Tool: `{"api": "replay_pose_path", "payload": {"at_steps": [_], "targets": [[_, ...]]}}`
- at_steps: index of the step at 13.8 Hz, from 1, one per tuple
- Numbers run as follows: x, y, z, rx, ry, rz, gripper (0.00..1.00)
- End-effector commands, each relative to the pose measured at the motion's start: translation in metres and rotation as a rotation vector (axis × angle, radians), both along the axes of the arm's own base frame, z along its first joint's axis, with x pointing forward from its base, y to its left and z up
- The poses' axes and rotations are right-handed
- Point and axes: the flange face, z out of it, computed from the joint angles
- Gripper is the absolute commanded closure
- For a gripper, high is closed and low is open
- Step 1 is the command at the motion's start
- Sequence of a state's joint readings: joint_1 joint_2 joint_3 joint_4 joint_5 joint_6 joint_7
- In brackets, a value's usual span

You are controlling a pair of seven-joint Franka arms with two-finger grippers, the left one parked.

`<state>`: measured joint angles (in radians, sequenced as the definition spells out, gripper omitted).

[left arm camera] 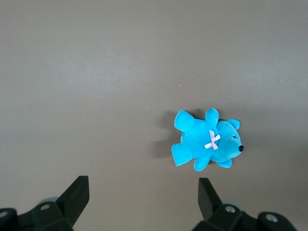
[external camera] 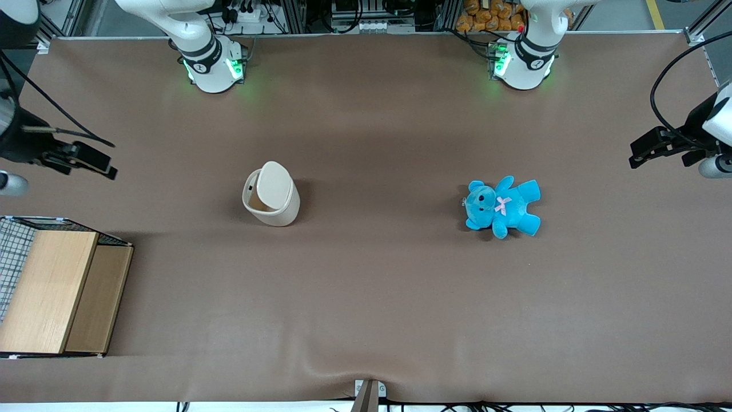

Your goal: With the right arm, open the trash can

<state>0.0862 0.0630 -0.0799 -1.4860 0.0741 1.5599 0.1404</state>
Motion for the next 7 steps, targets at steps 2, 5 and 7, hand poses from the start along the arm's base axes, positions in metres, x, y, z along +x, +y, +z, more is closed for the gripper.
{"api": "replay_pose_path", "payload": {"at_steps": [2, 5, 7], "targets": [[-0.016, -0.012, 0.012, -0.018, 0.026, 0.019, 0.0], [-0.017, -0.019, 0.012, -0.037, 0.026, 0.051, 0.0], [-0.017, -0.033, 0.012, -0.046, 0.024, 0.089, 0.0]]}}
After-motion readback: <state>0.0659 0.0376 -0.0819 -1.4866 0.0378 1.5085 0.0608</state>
